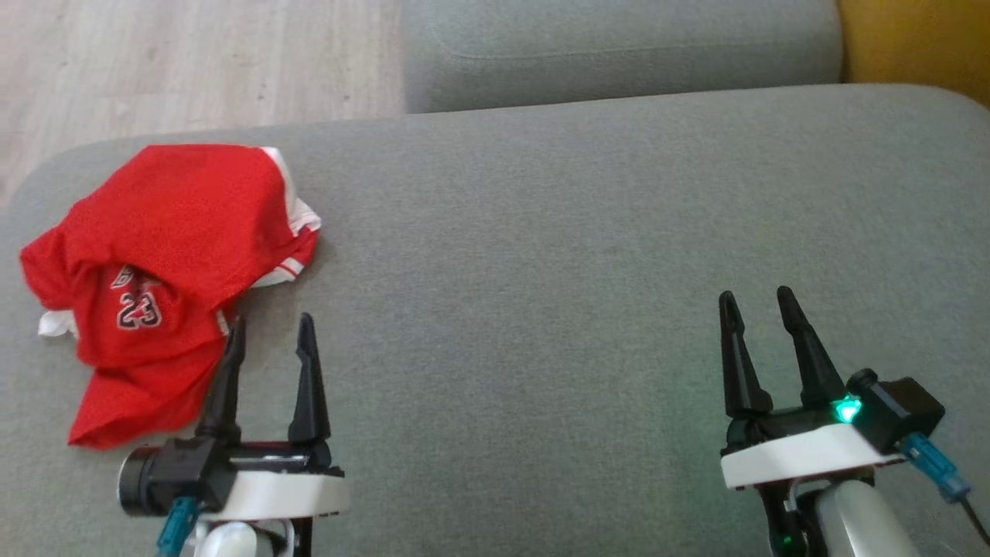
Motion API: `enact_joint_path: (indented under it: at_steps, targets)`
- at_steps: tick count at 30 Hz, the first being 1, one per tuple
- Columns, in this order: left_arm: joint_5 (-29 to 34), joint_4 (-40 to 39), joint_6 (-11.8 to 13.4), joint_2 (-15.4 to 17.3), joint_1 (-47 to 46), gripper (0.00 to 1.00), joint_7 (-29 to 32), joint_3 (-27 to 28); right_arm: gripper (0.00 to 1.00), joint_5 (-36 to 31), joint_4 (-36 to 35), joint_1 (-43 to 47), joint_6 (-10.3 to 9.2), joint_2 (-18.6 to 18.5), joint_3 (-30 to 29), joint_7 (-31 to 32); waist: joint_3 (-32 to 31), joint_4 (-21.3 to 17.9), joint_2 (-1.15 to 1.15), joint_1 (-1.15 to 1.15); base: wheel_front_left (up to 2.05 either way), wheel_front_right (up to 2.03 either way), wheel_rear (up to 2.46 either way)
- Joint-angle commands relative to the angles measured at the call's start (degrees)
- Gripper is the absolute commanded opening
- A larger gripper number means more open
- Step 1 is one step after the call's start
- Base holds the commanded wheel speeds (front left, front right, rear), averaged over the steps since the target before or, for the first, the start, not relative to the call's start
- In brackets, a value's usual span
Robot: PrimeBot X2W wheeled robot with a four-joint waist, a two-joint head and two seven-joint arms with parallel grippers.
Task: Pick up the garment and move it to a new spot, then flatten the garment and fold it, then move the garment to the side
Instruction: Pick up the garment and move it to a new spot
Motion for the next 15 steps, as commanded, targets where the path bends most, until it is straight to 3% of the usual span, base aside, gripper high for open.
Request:
enact_joint_path:
  at_steps: [1, 15]
  targets:
    - [-0.4, -1.7, 0.4, -0.1, -2.1, 1.0, -0.5, 1.9, 1.0, -0.3, -2.2, -2.2, -0.04, -0.4, 1.5, -0.6, -0.3, 0.6, 0.0, 0.0, 0.0, 0.0, 0.0]
    - [0.3, -1.5, 0.9, -0.1, 0.6, 1.0, -0.5, 4.3, 1.0, 1.5, -2.8, 0.3, -0.04, -0.4, 6.9, -0.6, -3.9, 9.7, 0.0, 0.0, 0.0, 0.0, 0.0]
